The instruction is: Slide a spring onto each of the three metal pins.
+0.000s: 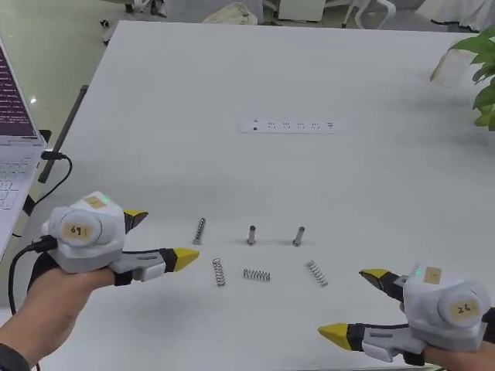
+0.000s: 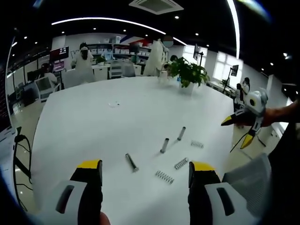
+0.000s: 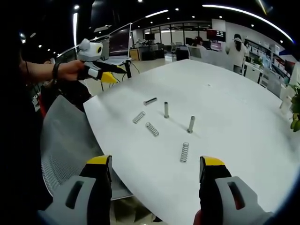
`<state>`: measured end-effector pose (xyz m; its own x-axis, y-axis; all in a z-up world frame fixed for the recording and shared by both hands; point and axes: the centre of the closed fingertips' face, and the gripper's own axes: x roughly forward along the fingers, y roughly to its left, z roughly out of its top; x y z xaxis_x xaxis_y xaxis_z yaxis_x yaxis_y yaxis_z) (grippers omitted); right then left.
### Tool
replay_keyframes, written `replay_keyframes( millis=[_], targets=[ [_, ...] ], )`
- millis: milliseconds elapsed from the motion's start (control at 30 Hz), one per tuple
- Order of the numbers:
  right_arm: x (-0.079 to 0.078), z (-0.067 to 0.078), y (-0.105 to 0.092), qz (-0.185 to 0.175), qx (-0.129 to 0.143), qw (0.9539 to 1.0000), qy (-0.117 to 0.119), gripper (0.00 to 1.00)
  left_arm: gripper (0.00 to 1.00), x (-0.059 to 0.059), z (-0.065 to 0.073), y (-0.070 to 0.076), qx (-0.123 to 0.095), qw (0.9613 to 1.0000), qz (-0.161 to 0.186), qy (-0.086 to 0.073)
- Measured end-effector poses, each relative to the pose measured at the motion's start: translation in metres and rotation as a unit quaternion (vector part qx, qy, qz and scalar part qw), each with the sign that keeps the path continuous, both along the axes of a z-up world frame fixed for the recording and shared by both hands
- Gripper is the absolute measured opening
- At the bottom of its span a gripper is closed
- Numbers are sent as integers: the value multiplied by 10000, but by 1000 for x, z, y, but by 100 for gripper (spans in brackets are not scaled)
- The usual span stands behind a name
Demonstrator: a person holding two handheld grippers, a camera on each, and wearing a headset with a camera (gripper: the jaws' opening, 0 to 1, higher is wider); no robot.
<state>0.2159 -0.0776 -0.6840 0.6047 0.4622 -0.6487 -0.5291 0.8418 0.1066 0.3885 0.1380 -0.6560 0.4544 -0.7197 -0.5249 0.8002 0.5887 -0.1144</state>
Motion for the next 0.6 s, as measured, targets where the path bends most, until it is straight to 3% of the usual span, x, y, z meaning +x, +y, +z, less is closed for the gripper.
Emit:
replay_keyframes(
  millis=[600],
  targets=[
    [-3,-3,-5,-92,-14,9999,88,74,64,25,-20,-15,90,9998,56,166]
  ],
)
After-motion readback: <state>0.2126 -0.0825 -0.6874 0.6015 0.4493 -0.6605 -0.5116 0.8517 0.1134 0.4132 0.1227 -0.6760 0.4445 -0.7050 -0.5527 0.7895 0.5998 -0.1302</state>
